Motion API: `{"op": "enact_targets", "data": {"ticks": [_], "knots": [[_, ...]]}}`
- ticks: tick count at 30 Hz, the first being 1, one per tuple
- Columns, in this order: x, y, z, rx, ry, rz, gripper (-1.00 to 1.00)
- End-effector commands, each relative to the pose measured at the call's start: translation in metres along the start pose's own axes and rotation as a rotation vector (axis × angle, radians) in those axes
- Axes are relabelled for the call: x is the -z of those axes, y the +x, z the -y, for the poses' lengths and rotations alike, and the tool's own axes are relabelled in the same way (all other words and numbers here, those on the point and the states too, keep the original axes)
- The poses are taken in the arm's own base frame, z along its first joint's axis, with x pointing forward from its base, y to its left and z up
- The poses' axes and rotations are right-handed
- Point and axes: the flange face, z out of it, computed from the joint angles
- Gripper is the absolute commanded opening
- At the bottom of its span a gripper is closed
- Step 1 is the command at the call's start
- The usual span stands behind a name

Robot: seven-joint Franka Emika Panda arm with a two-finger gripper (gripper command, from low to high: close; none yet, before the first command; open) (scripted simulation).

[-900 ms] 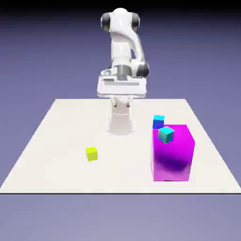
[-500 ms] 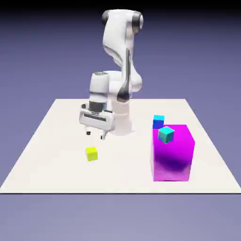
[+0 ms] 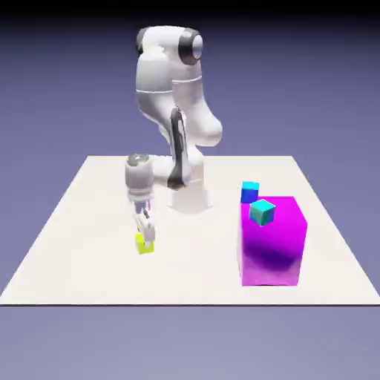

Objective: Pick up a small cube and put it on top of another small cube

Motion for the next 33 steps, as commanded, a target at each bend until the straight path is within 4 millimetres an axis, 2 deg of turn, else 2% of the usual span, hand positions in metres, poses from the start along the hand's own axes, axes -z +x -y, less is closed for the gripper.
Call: {"op": "enact_targets", "data": {"ticks": [1, 2, 10, 12, 15, 18, 23, 26, 28, 33], "knots": [[0.0, 0.0, 0.0, 0.0, 0.0, 0.0, -1.0], [0.0, 0.0, 0.0, 0.0, 0.0, 0.0, -1.0], [0.064, 0.0, 0.001, 0.0, 0.0, 0.0, -1.0], [0.07, 0.0, 0.0, 0.0, 0.0, 0.0, -1.0], [0.102, -0.035, 0.023, -0.038, 0.008, 0.004, -1.0], [0.138, -0.076, 0.038, -0.072, 0.014, 0.01, -1.0], [0.203, -0.153, 0.039, -0.117, 0.017, 0.022, -1.0], [0.242, -0.202, 0.024, -0.137, 0.015, 0.026, -1.0], [0.268, -0.234, 0.007, -0.146, 0.012, 0.025, -1.0], [0.327, -0.308, -0.059, -0.16, 0.003, 0.011, -1.0]]}}
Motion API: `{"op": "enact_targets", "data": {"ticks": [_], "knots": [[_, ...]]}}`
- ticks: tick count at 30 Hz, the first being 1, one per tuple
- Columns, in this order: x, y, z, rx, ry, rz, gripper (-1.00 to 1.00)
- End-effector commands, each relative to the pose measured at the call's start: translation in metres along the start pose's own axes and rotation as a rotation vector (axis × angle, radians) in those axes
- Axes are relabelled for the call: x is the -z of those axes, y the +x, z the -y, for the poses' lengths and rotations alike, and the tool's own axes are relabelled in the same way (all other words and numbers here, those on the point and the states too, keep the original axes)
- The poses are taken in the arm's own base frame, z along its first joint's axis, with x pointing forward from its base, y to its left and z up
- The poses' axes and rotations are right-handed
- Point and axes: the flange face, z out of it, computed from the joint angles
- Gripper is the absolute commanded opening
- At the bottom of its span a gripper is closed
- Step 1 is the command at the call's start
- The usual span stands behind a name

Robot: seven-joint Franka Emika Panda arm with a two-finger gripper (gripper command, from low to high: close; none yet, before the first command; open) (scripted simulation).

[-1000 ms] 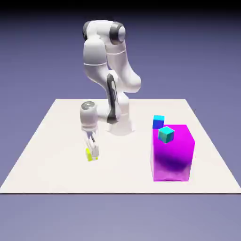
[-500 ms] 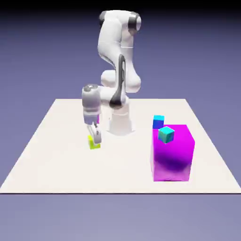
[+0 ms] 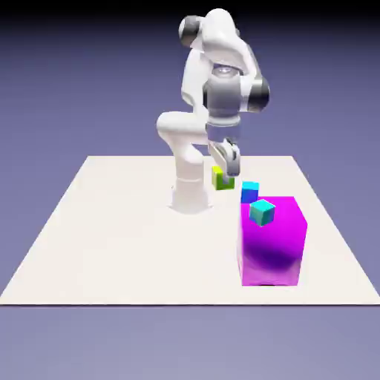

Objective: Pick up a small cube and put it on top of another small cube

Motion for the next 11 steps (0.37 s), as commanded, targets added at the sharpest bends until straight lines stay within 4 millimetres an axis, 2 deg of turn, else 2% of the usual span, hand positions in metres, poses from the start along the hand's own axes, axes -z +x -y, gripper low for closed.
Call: {"op": "enact_targets", "data": {"ticks": [1, 2, 3, 7, 8, 9, 10, 11], "knots": [[0.01, -0.01, -0.019, -0.001, -0.002, -0.007, -1.0], [0.017, -0.017, -0.033, -0.002, -0.002, -0.012, -1.0], [0.017, -0.017, -0.033, -0.002, -0.002, -0.012, -1.0], [-0.044, -0.017, -0.032, -0.001, -0.002, -0.011, -1.0], [-0.053, -0.016, -0.033, -0.002, -0.002, -0.012, -1.0], [-0.053, -0.016, -0.033, -0.002, -0.002, -0.012, 1.0], [-0.053, -0.016, -0.033, -0.002, -0.002, -0.012, 1.0], [-0.037, -0.018, -0.032, -0.001, -0.003, -0.011, 1.0]]}}
